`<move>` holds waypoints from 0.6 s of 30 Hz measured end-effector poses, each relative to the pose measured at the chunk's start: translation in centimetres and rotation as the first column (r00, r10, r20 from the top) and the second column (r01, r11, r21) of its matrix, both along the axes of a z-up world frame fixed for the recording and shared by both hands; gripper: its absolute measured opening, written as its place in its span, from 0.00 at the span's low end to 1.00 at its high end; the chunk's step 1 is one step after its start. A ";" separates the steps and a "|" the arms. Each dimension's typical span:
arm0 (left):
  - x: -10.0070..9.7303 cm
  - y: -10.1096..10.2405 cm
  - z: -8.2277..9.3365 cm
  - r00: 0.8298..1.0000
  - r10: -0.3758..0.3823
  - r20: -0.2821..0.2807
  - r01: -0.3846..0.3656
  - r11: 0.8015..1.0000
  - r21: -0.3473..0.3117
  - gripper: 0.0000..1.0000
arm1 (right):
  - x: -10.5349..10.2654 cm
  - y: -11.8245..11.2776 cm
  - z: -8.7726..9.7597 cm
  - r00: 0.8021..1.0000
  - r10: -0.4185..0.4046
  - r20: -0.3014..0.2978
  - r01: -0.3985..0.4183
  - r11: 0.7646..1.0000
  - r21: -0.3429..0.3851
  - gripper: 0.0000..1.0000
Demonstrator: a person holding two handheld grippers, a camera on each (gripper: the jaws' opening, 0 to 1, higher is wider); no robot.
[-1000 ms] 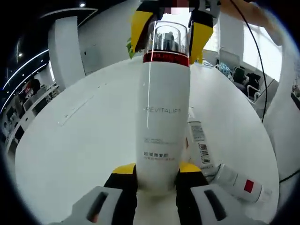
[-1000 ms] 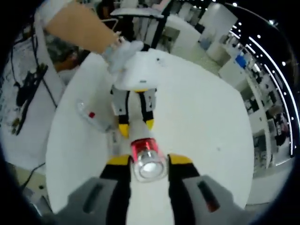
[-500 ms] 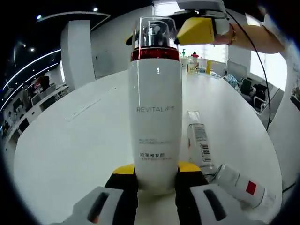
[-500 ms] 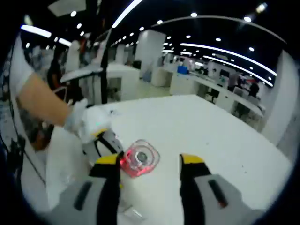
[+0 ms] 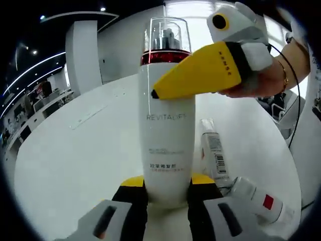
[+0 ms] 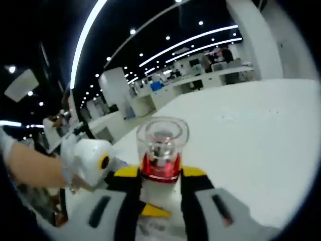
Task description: Arrange the skincare products in the storage area until every visible bottle or jar stands upright without overlapping.
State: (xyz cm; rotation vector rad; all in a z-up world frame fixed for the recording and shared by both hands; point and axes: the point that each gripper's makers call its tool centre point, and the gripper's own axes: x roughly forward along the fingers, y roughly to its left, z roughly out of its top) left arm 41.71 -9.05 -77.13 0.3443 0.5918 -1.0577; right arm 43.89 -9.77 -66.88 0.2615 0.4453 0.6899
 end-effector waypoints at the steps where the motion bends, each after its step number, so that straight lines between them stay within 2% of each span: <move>1: 0.0 0.0 0.0 1.000 0.002 -0.001 -0.002 1.000 0.001 0.29 | 0.1 0.0 0.0 1.000 -0.015 -0.009 0.015 1.000 -0.004 0.29; 6: 0.0 0.1 0.0 1.000 0.008 -0.003 -0.008 1.000 0.001 0.29 | 0.1 0.1 -0.1 0.999 -0.037 -0.023 0.035 0.997 -0.064 0.28; 9: 0.0 0.1 0.0 1.000 0.029 -0.004 -0.029 1.000 -0.010 0.29 | 0.1 0.2 -0.2 1.000 -0.009 -0.007 0.008 0.993 -0.121 0.28; 12: 0.0 0.1 0.0 0.999 0.045 -0.011 -0.045 0.999 -0.022 0.29 | 0.1 0.5 -0.2 1.000 0.003 0.008 -0.002 0.990 -0.138 0.28; 15: 0.0 0.1 0.1 0.998 0.066 -0.014 -0.066 0.997 -0.028 0.30 | -0.1 0.8 -0.1 0.998 0.052 0.040 -0.043 0.980 -0.192 0.28; 18: -0.2 0.2 0.1 0.997 0.082 -0.014 -0.083 0.996 -0.029 0.30 | -0.3 1.2 0.0 0.995 0.079 0.054 -0.066 0.975 -0.210 0.28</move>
